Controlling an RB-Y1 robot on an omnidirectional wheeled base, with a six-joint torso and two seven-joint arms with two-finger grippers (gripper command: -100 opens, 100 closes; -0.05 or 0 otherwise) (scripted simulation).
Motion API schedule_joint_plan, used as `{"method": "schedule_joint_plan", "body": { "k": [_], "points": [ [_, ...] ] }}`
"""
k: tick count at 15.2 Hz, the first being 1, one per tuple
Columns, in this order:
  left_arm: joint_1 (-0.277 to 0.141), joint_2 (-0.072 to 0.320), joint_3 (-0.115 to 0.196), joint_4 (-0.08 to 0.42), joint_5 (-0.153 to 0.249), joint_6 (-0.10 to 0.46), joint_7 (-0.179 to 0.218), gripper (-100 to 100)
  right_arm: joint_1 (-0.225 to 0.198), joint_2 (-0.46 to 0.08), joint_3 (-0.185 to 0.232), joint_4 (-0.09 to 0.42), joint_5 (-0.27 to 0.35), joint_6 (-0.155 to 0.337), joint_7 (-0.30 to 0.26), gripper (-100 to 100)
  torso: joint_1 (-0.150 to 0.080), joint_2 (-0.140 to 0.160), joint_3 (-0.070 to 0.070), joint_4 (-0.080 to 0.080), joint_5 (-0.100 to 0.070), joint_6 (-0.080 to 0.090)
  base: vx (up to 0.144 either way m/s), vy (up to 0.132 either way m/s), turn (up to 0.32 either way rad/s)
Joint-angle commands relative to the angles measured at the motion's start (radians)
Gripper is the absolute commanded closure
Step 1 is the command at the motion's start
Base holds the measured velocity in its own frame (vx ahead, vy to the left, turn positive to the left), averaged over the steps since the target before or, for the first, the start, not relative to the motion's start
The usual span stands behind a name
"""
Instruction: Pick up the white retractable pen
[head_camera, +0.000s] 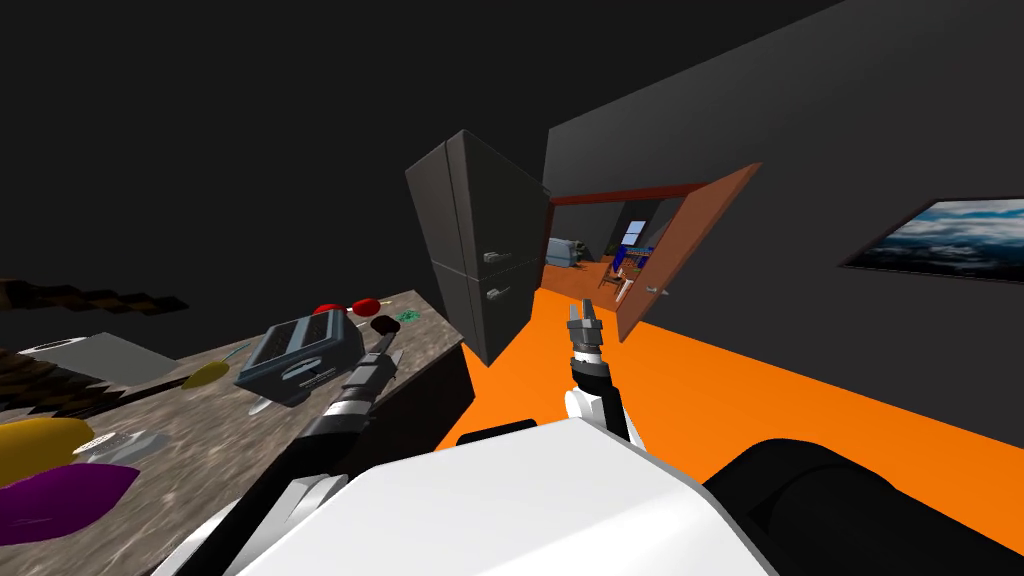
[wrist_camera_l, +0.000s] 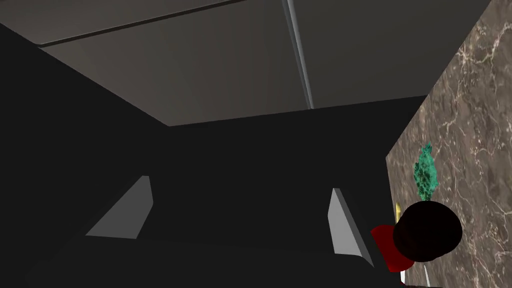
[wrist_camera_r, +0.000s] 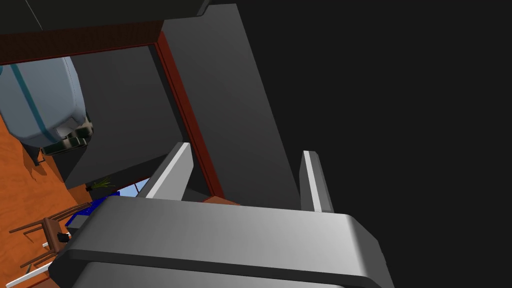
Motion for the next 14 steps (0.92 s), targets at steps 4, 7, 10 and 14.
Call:
{"method": "schedule_joint_plan", "body": {
  "k": [4,7,10,14],
  "points": [
    [0.030,0.072,0.015,-0.015,0.039,0.104,-0.014,-100,0.000,0.000,0.000,0.000,0.000,0.000,0.000,0,0.000,0.000,0.000,0.000,0.000,0.000,0.030,0.005,-0.053],
    [0.044,0.105,0.023,-0.021,0.057,0.167,-0.019,-100,0.000,0.000,0.000,0.000,0.000,0.000,0.000,0,0.000,-0.001,0.000,0.000,0.000,0.000,0.039,0.005,-0.070],
    [0.059,0.138,0.031,-0.027,0.075,0.219,-0.024,-100,0.000,0.000,0.000,0.000,0.000,0.000,0.000,0,0.000,0.000,0.000,0.000,0.000,0.000,0.029,0.007,-0.050],
    [0.089,0.203,0.048,-0.040,0.113,0.305,-0.035,-100,0.000,0.000,0.000,0.000,0.000,0.000,0.000,0,0.000,0.000,0.000,0.000,0.000,0.000,0.036,0.006,-0.059]
  ]
}}
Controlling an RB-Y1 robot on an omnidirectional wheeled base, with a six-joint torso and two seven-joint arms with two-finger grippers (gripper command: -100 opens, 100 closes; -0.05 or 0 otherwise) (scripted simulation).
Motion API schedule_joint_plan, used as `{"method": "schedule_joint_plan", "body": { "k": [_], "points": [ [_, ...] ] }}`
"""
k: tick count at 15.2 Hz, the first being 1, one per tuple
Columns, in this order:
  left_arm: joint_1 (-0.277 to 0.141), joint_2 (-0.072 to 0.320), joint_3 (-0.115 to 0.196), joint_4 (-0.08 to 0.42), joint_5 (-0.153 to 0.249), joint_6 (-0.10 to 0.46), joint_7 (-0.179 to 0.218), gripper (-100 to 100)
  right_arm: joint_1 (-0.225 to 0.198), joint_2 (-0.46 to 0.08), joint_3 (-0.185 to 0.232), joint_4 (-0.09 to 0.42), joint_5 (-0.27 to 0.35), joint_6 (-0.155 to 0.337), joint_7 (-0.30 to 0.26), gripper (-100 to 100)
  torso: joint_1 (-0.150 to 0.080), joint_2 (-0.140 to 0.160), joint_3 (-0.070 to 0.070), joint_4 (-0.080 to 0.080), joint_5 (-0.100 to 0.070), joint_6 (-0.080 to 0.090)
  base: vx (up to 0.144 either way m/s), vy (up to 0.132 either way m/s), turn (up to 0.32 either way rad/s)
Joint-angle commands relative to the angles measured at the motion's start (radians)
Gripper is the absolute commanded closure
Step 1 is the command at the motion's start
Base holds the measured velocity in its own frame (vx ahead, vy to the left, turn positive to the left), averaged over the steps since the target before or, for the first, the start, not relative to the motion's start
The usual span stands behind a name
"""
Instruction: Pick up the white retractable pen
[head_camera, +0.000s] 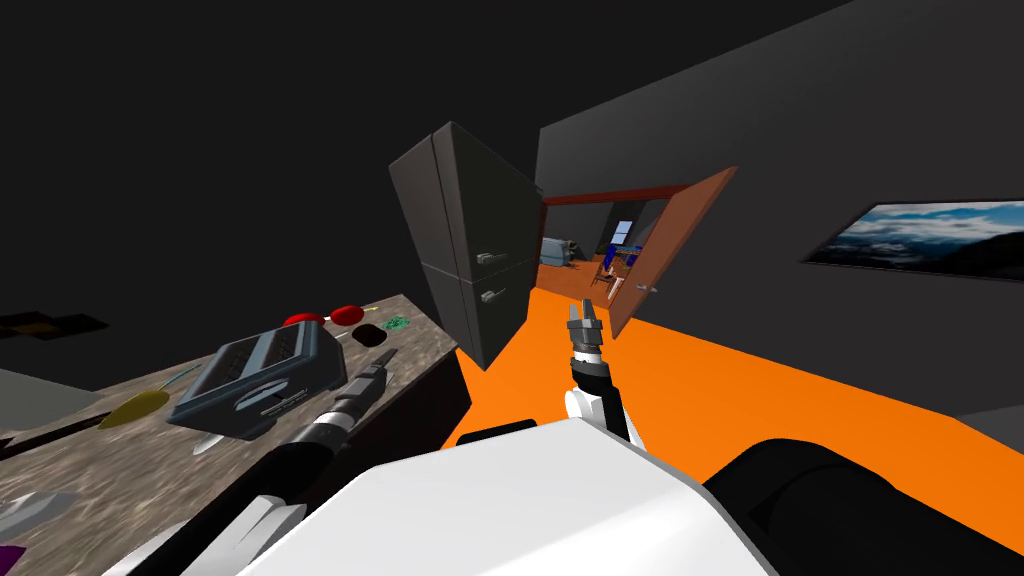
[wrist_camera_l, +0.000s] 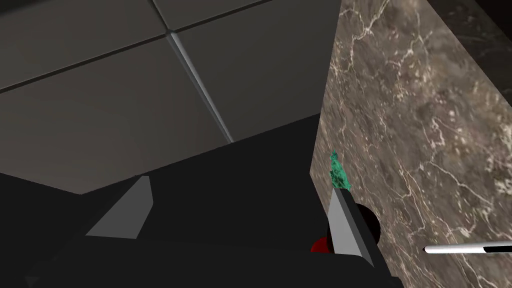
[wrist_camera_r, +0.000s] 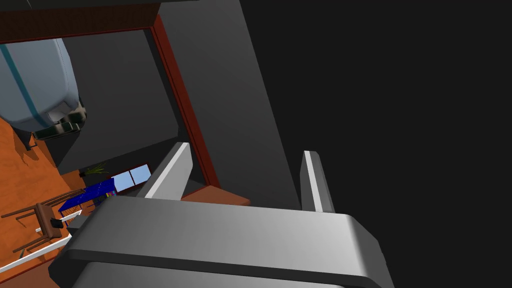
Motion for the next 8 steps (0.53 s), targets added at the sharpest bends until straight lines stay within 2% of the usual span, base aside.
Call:
{"method": "schedule_joint_plan", "body": {
  "k": [1,2,4,5,6,7,8],
  "points": [
    [0.009,0.024,0.005,0.003,0.014,0.044,-0.004,-100,0.000,0.000,0.000,0.000,0.000,0.000,0.000,0,0.000,0.000,0.000,0.000,0.000,0.000,0.034,0.008,-0.065],
    [0.024,0.057,0.013,-0.003,0.033,0.073,-0.010,-100,0.000,0.000,0.000,0.000,0.000,0.000,0.000,0,0.000,0.000,0.000,0.000,0.000,0.000,0.039,0.009,-0.068],
    [0.024,0.057,0.013,-0.003,0.033,0.096,-0.010,-100,0.000,0.000,0.000,0.000,0.000,0.000,0.000,0,0.000,0.000,0.000,0.000,0.000,0.000,0.036,0.007,-0.058],
    [0.039,0.089,0.021,-0.010,0.053,0.128,-0.015,-100,0.000,0.000,0.000,0.000,0.000,0.000,0.000,0,0.000,0.000,0.000,0.000,0.000,0.000,0.033,0.003,-0.061],
    [0.039,0.089,0.021,-0.010,0.053,0.147,-0.015,-100,0.000,0.000,0.000,0.000,0.000,0.000,0.000,0,0.000,0.000,0.000,0.000,0.000,0.000,0.034,0.004,-0.065],
    [0.054,0.120,0.030,-0.016,0.072,0.171,-0.021,-100,0.000,0.000,0.000,0.000,0.000,0.000,0.000,0,0.000,0.000,0.000,0.000,0.000,0.000,0.043,0.004,-0.096],
    [0.054,0.120,0.030,-0.016,0.072,0.195,-0.021,-100,0.000,0.000,0.000,0.000,0.000,0.000,0.000,0,0.000,0.000,0.000,0.000,0.000,0.000,0.046,0.011,-0.071]
  ]
}}
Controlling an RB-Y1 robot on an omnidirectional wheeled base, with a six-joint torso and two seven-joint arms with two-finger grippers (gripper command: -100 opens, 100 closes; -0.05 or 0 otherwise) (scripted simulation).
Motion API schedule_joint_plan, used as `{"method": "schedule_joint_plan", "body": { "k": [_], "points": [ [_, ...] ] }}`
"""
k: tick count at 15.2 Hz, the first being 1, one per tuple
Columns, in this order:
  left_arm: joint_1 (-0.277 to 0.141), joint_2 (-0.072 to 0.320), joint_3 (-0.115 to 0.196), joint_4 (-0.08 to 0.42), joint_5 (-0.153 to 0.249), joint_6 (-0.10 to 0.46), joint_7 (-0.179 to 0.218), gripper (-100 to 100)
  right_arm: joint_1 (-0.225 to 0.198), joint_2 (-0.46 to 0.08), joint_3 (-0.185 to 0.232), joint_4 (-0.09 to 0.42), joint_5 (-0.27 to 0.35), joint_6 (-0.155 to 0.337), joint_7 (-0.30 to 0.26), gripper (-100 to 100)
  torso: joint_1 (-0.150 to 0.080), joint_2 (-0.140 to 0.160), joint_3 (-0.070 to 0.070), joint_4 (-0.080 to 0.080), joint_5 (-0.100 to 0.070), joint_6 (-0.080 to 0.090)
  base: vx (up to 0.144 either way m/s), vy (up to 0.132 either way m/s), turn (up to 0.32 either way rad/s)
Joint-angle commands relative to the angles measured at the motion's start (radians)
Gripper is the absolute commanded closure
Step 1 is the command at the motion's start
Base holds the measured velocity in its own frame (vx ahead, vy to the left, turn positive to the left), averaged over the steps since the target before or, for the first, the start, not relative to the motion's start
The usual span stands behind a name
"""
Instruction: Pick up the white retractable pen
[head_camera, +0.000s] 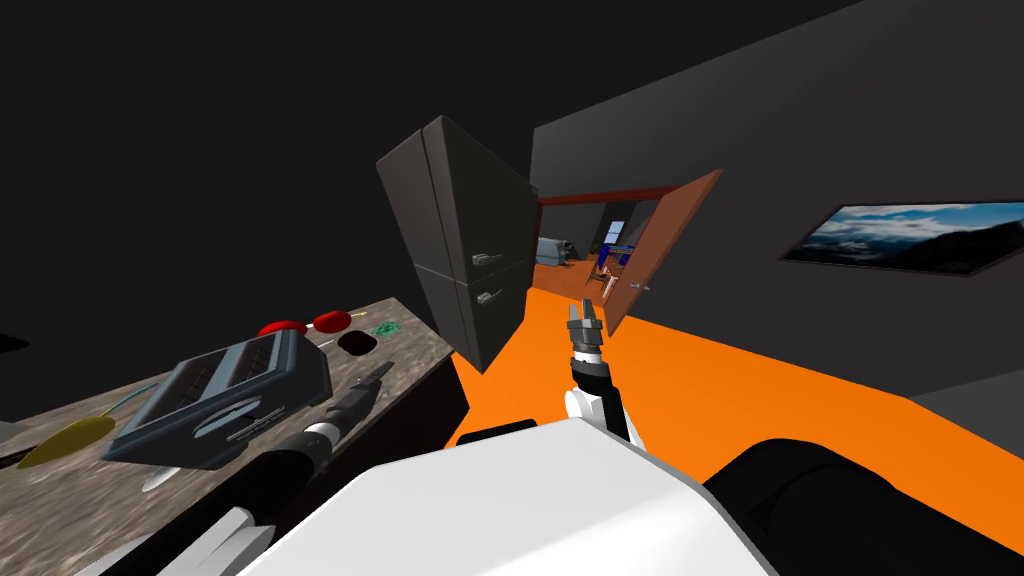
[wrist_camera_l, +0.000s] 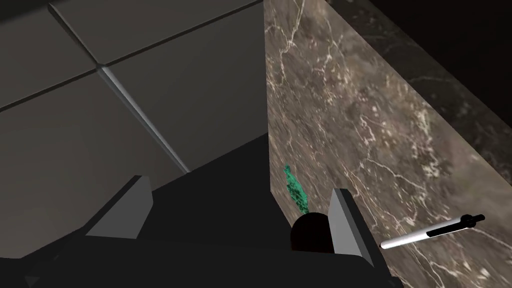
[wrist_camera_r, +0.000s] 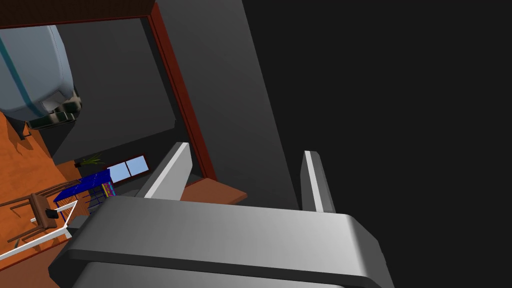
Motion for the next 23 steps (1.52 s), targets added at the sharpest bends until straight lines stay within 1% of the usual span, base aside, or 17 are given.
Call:
{"method": "schedule_joint_plan", "body": {
  "k": [1,2,3,4,6,7,9,10,12,13,14,15,17,18,20,22,23],
  "points": [
    [-0.001,0.009,-0.002,0.006,0.005,0.035,-0.005,-100,0.000,0.000,0.000,0.000,0.000,0.000,0.000,0,0.000,0.000,0.000,0.000,0.000,0.000,0.031,0.011,-0.012],
    [0.014,0.040,0.006,0.000,0.024,0.066,-0.010,-100,0.000,0.000,0.000,0.000,0.000,0.000,0.000,0,0.000,0.000,0.000,0.000,0.000,0.000,0.035,0.004,-0.055],
    [0.014,0.040,0.006,0.000,0.024,0.087,-0.010,-100,0.000,0.000,0.000,0.000,0.000,0.000,0.000,0,0.000,0.000,0.000,0.000,0.000,0.000,0.039,0.005,-0.062],
    [0.029,0.071,0.014,-0.007,0.043,0.113,-0.016,-100,0.000,0.000,0.000,0.000,0.000,0.000,0.000,0,0.000,0.000,0.000,0.000,0.000,0.000,0.041,0.006,-0.076],
    [0.029,0.071,0.014,-0.007,0.043,0.138,-0.016,-100,0.000,0.000,0.000,0.000,0.000,0.000,0.000,0,0.000,0.000,0.000,0.000,0.000,0.000,0.032,0.009,-0.056],
    [0.044,0.100,0.022,-0.013,0.062,0.167,-0.021,-100,0.000,0.000,0.000,0.000,0.000,0.000,0.000,0,0.000,0.001,0.000,0.000,0.000,0.000,0.034,0.008,-0.054],
    [0.044,0.100,0.022,-0.013,0.062,0.189,-0.021,-100,0.000,0.000,0.000,0.000,0.000,0.000,0.000,0,0.000,0.000,0.000,0.000,0.000,0.000,0.031,0.009,-0.044],
    [0.058,0.129,0.030,-0.019,0.081,0.222,-0.026,-100,0.000,0.000,0.000,0.000,0.000,0.000,0.000,0,0.000,0.001,0.000,0.000,0.000,0.000,0.036,0.005,-0.066],
    [0.058,0.129,0.030,-0.019,0.081,0.239,-0.026,-100,0.000,0.000,0.000,0.000,0.000,0.000,0.000,0,0.000,0.000,0.000,0.000,0.000,0.000,0.032,0.007,-0.046],
    [0.073,0.157,0.037,-0.024,0.099,0.278,-0.031,-100,0.000,0.000,0.000,0.000,0.000,0.000,0.000,0,0.000,0.001,0.000,0.000,0.000,0.000,0.030,0.008,-0.055],
    [0.073,0.157,0.037,-0.024,0.099,0.288,-0.031,-100,0.000,0.000,0.000,0.000,0.000,0.000,0.000,0,0.000,0.001,0.000,0.000,0.000,0.000,0.032,0.011,-0.058],
    [0.087,0.184,0.045,-0.030,0.117,0.312,-0.036,-100,0.000,0.000,0.000,0.000,0.000,0.000,0.000,0,0.000,0.001,0.000,0.000,0.000,0.000,0.040,0.013,-0.086],
    [0.087,0.184,0.045,-0.030,0.117,0.336,-0.036,-100,0.000,0.000,0.000,0.000,0.000,0.000,0.000,0,0.000,0.000,0.000,0.000,0.000,0.000,0.037,0.013,-0.045],
    [0.101,0.210,0.051,-0.035,0.135,0.371,-0.041,-100,0.000,0.000,0.000,0.000,0.000,0.000,0.000,0,0.000,0.000,0.000,0.000,0.000,0.000,0.037,0.008,-0.051],
    [0.114,0.235,0.058,-0.040,0.151,0.410,-0.046,-100,0.000,0.000,0.000,0.000,0.000,0.000,0.000,0,0.000,0.000,0.000,0.000,0.000,0.000,0.042,0.008,-0.066],
    [0.114,0.235,0.058,-0.040,0.151,0.427,-0.046,-100,0.000,0.000,0.000,0.000,0.000,0.000,0.000,0,0.000,0.000,0.000,0.000,0.000,0.000,0.035,0.010,-0.041],
    [0.127,0.259,0.064,-0.045,0.167,0.464,-0.050,-100,0.000,0.000,0.000,0.000,0.000,0.000,0.000,0,0.000,0.000,0.000,0.000,0.000,0.000,0.034,0.008,-0.051]
  ]
}}
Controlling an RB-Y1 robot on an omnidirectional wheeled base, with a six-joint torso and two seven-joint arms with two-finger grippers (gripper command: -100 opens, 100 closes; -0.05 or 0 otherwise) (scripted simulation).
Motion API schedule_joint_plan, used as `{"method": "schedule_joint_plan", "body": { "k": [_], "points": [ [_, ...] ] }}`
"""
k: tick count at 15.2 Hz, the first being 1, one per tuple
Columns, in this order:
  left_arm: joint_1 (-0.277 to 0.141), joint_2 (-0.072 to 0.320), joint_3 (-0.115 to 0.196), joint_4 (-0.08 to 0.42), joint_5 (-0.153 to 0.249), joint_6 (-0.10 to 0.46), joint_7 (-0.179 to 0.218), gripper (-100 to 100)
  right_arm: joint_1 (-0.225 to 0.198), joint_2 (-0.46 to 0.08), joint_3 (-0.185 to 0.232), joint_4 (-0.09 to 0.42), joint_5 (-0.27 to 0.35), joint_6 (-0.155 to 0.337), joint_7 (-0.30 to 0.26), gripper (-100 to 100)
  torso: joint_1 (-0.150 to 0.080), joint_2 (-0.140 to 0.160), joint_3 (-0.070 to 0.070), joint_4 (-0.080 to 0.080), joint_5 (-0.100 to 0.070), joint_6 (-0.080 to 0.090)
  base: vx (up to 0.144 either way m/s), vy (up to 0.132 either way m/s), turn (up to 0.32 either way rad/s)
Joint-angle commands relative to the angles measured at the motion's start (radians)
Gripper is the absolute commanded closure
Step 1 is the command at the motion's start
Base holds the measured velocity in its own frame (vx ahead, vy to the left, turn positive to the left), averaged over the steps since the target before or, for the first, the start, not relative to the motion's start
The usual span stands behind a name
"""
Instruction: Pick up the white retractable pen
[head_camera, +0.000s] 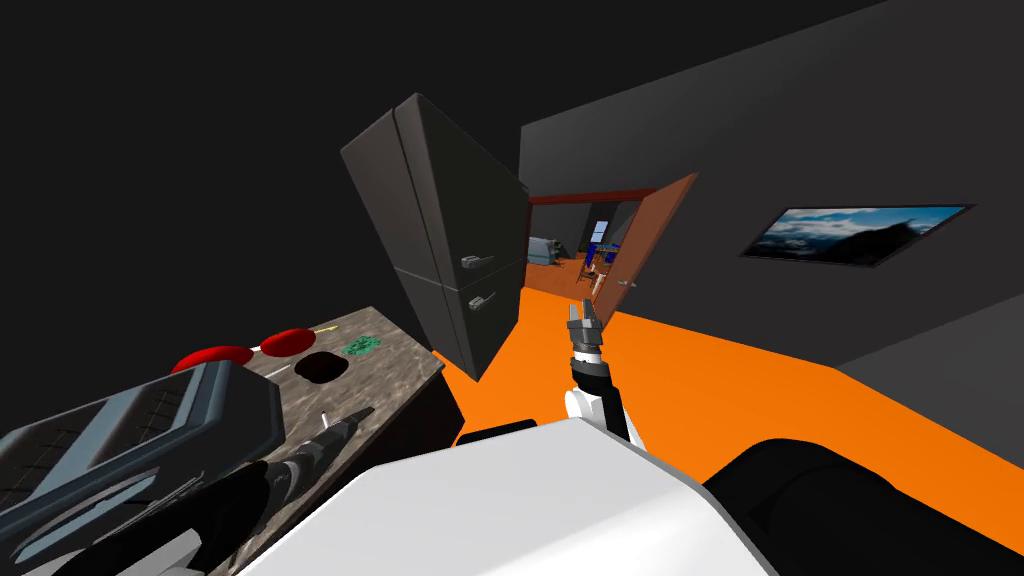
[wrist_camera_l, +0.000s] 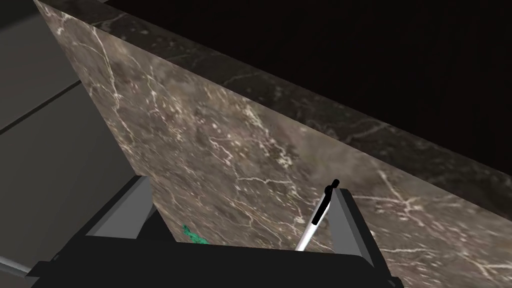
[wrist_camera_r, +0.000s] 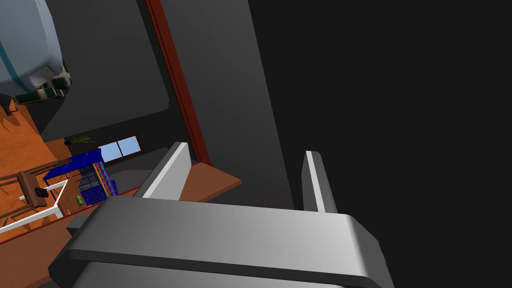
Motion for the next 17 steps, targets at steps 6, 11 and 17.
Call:
{"method": "schedule_joint_plan", "body": {
  "k": [6,11,17],
  "points": [
    [0.046,0.078,0.020,-0.018,0.055,0.145,-0.015,-100,0.000,0.000,0.000,0.000,0.000,0.000,0.000,0,0.000,0.000,0.000,0.000,0.000,0.000,0.042,0.014,-0.061],
    [0.074,0.125,0.029,-0.026,0.090,0.244,-0.024,-100,0.000,0.000,0.000,0.000,0.000,0.000,0.000,0,0.000,0.000,0.000,0.000,0.000,0.000,0.044,0.012,-0.058],
    [0.097,0.161,0.034,-0.030,0.119,0.316,-0.031,-100,0.000,0.000,0.000,0.000,0.000,0.000,0.000,0,0.000,0.000,0.000,0.000,0.000,0.000,0.042,0.014,-0.043]
  ]
}}
